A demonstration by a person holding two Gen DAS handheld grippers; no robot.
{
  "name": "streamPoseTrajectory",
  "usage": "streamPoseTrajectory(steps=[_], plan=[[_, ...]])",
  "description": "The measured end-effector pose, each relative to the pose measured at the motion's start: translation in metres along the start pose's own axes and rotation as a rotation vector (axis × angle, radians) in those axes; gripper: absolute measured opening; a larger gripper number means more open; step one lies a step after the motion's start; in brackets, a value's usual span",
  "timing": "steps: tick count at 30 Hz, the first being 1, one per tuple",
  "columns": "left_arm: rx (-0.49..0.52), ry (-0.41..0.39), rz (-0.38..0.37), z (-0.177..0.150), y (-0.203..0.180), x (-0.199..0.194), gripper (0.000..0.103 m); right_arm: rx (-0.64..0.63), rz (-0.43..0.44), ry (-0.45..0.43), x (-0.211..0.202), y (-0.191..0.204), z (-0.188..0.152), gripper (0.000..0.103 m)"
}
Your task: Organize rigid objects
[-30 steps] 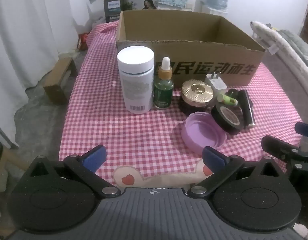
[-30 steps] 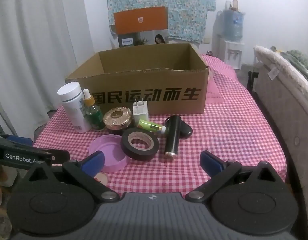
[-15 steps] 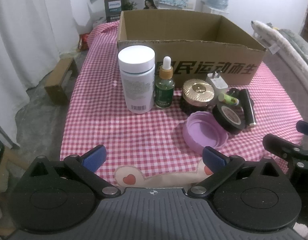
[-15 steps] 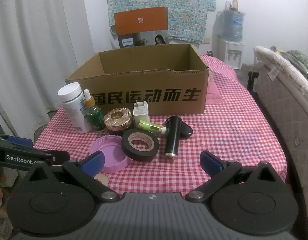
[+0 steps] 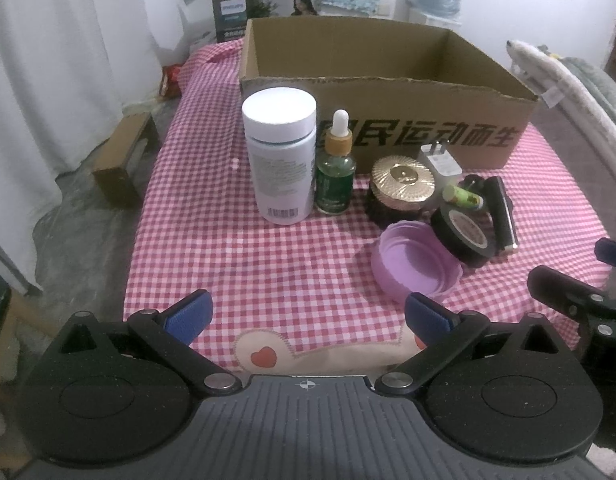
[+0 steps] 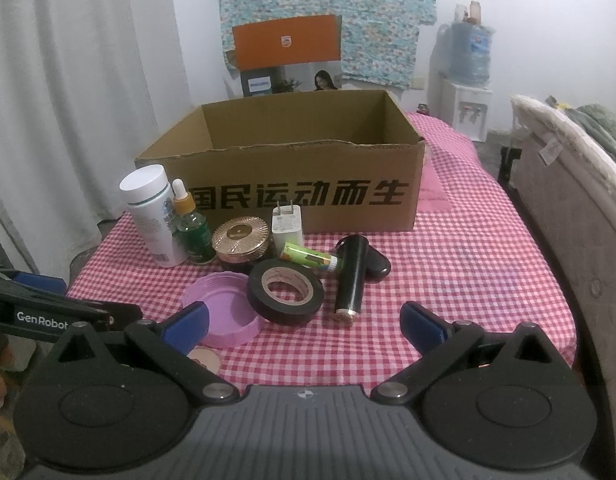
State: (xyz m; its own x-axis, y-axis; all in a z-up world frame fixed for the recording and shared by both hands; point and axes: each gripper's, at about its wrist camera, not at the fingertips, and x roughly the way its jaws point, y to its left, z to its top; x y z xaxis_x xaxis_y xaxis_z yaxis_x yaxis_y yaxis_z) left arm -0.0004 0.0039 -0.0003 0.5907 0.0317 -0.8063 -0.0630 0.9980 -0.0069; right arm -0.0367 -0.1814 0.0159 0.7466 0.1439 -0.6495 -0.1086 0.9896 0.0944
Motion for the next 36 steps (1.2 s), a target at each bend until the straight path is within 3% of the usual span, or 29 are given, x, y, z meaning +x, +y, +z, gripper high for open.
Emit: streamPoseTrajectory(steps=[36], plan=[[0.012, 0.035, 0.027, 0.004, -0.005, 0.011, 0.103, 0.013, 0.025, 0.013, 0.009, -0.004, 0.0, 0.103]])
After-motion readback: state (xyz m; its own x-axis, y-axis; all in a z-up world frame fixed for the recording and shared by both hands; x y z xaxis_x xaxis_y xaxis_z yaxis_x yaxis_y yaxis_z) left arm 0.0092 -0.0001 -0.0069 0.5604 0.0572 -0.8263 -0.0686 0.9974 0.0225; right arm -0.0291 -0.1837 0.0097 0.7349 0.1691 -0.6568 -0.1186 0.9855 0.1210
